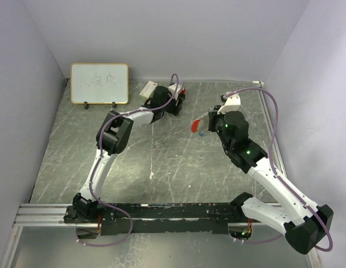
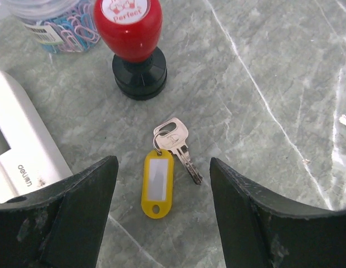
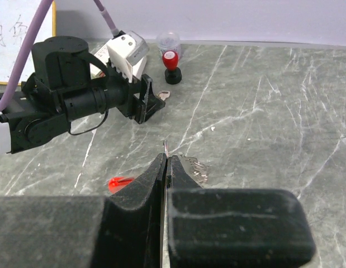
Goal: Put the keys on the keyring
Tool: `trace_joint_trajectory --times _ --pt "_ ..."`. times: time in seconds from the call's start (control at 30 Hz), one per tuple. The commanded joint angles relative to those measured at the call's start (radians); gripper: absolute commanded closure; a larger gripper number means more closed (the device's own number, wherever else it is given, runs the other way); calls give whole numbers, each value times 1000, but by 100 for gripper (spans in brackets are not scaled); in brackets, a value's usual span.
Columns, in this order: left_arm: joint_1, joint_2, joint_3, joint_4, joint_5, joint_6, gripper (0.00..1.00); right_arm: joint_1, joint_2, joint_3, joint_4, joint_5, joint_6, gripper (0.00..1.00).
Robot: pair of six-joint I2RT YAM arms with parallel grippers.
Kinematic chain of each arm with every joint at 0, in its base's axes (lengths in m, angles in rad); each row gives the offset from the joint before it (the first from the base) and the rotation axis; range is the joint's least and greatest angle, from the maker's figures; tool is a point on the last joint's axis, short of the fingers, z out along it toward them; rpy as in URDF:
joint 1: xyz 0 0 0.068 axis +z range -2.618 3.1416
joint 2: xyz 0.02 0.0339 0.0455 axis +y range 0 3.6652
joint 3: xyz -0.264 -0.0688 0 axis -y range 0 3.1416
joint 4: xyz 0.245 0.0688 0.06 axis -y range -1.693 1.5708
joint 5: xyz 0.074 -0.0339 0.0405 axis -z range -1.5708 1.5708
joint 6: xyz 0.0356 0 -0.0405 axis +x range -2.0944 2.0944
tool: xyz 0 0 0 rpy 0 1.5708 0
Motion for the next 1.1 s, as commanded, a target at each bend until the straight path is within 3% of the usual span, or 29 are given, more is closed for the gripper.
trace_joint_trajectory --times 0.0,0.23,0.67,0.97,1.07 --pt "3 25 26 7 -16 -11 23 -5 0 2 16 -6 -14 100" --pt "3 54 34 19 -17 -4 25 -6 12 11 21 -8 -19 100" --pt "3 47 -15 -1 -20 12 47 -8 23 6 30 -15 -17 100" --pt "2 -32 -133 -42 28 -26 76 -8 11 3 27 -27 -11 100" --pt "1 -68 -185 -46 43 -41 82 -9 6 0 25 -30 -8 100"
